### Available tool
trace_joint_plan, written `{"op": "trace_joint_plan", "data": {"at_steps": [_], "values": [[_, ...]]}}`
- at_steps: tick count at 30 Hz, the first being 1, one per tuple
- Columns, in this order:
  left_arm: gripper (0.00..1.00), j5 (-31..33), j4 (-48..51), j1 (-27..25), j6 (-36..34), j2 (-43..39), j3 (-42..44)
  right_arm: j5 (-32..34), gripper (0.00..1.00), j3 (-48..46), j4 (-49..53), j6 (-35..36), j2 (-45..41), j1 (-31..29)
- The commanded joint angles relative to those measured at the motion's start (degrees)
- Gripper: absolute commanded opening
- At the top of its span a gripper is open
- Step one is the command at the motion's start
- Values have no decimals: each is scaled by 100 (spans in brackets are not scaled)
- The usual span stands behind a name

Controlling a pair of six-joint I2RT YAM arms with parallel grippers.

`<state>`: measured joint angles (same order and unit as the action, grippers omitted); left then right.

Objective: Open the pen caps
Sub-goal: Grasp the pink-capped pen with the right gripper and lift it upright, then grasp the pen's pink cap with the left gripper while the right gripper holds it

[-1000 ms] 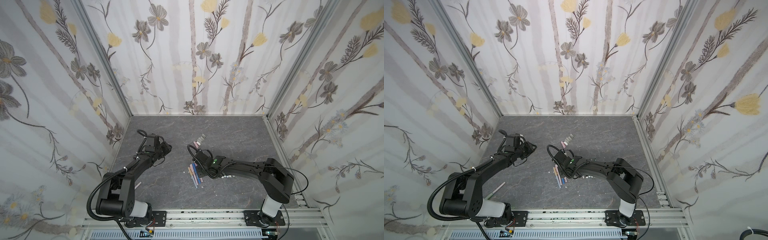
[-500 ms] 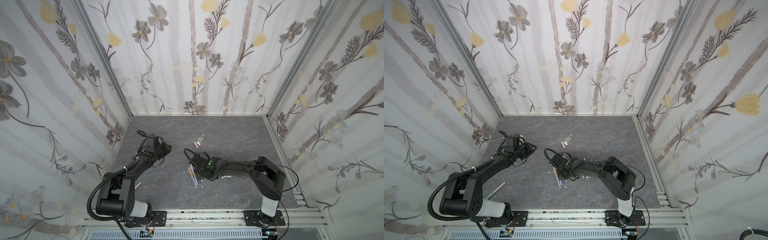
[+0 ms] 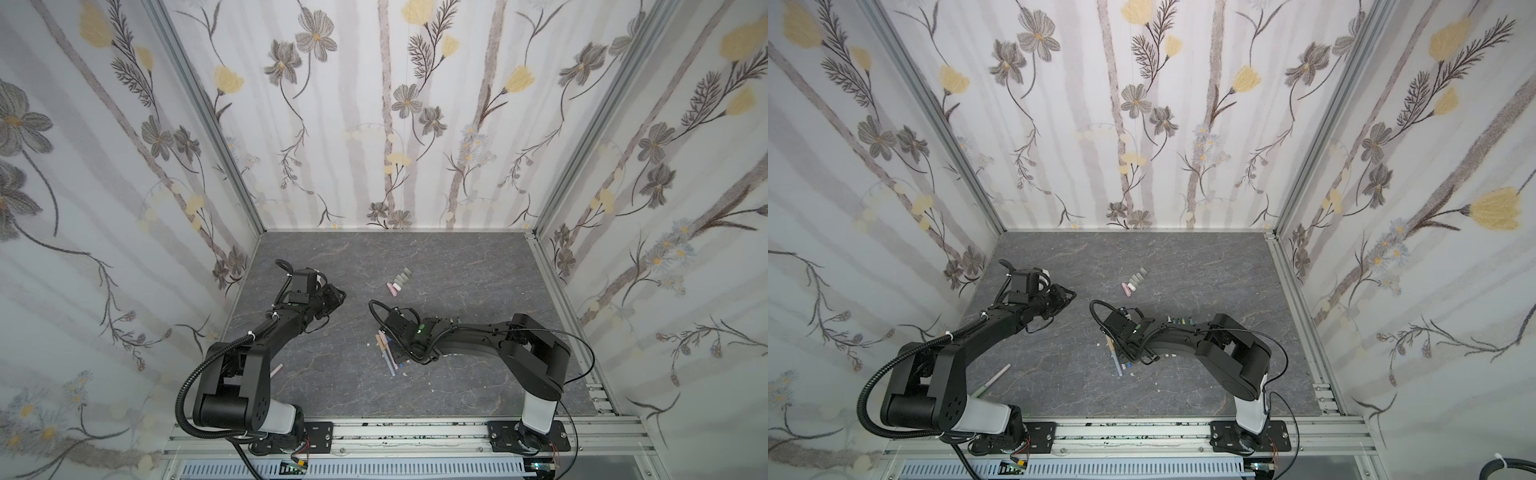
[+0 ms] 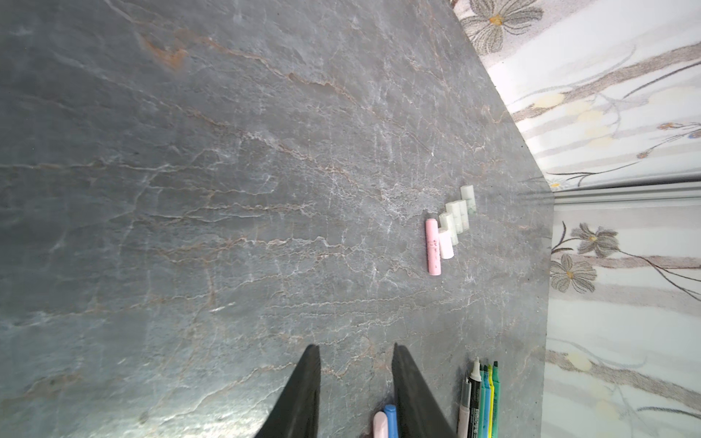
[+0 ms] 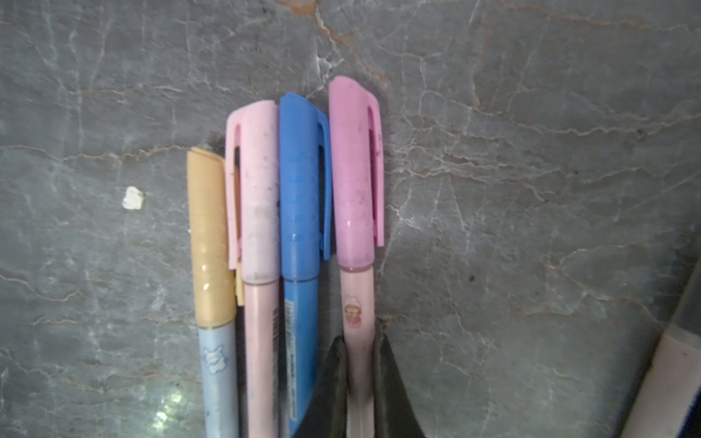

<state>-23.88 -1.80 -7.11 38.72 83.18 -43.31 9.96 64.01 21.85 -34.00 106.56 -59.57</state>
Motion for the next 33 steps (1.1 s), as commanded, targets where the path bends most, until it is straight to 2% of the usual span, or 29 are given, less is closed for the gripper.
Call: {"op": "trace_joint_plan", "data": {"at_steps": [1, 8, 15, 16, 24, 33], "values": [[32, -268, 12, -69, -128, 27, -157, -187, 5, -146, 316, 34, -120, 70], [33, -349, 233, -668, -4, 56, -524, -196, 0, -586, 53, 290, -1056, 554], [35, -543, -136, -1644, 533, 301, -824, -962, 0, -1114, -671, 407, -2088, 1219], [35, -561, -276, -1761, 640, 337, -828, -1063, 0, -1142, -742, 405, -2170, 1453], [36, -557, -907, -2401, 1128, 650, -1023, -1535, 0, -1036, -947, 404, -2359, 1767], [36, -549, -1085, -2652, 1207, 1138, -1359, -1737, 0, -978, -1063, 333, -2351, 1778]]}}
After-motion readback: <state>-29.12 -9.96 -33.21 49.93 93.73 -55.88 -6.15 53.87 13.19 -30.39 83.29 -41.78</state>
